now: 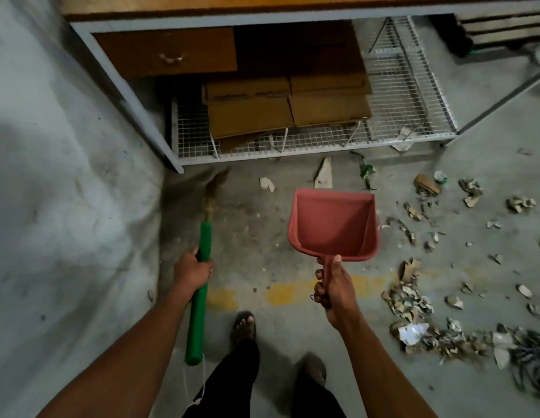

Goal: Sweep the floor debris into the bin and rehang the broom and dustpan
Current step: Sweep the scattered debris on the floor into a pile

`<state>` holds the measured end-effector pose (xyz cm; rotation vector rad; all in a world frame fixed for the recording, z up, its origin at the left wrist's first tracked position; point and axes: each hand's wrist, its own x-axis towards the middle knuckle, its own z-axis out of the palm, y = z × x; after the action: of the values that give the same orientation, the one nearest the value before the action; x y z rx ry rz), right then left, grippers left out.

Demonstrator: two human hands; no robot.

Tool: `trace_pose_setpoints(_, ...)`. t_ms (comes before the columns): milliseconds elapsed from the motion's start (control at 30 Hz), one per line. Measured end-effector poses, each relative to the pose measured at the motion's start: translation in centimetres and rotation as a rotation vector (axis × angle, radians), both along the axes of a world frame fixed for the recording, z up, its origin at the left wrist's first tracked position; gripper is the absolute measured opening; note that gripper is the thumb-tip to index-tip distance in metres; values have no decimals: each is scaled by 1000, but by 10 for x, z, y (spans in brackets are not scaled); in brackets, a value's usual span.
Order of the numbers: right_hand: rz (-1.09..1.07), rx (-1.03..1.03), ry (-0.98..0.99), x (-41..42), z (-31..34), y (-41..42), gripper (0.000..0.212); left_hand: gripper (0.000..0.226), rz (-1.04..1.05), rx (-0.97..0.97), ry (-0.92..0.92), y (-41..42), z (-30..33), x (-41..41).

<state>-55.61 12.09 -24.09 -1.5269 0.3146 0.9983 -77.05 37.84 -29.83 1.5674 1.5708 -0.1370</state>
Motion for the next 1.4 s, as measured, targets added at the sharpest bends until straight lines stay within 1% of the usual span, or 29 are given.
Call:
trace_pose_setpoints(133,22,13,9,4,-33,44,62,35,96,5,14,43,-49,11)
trace_pose_setpoints(233,23,5,14,12,-70,66,63,21,166,4,27,66,-92,24)
trace_pose_setpoints(333,11,19,21,21,-119,85,62,19,230,9,30,90,-151,39)
trace_pose_setpoints(433,0,10,29,28,-161,96,62,19,220,16,49,107,-218,56)
trace_pose_setpoints(500,-11,14,34,35,-193,99,62,19,162,15,52,111,-258,75)
trace_pose_setpoints(533,-16,14,34,37,-204,101,63,20,127,6,55,113,-275,83)
trace_pose_setpoints(600,-31,11,34,39,-232,99,62,28,50,-21,31,116,-338,94)
trace_pose_setpoints(700,-58,10,19,44,-265,90,60,54,-56,-29,-3,113,-396,120)
trace_pose_setpoints(867,-119,-17,28,61,-307,63,60,57,-260,8,-8,93,-385,183)
trace_pose_setpoints(1000,-192,-15,30,75,-326,37,61,58,-433,26,3,79,-398,221)
trace_pose_setpoints(1200,-274,-12,6,89,-330,7,60,57,-669,61,18,40,-402,283)
trace_pose_setpoints(1333,-323,-8,-2,94,-329,-17,58,56,-840,51,-52,-8,-404,322)
trace_pose_setpoints(1400,-351,-16,-5,93,-329,-32,58,55,-931,22,-60,-34,-406,336)
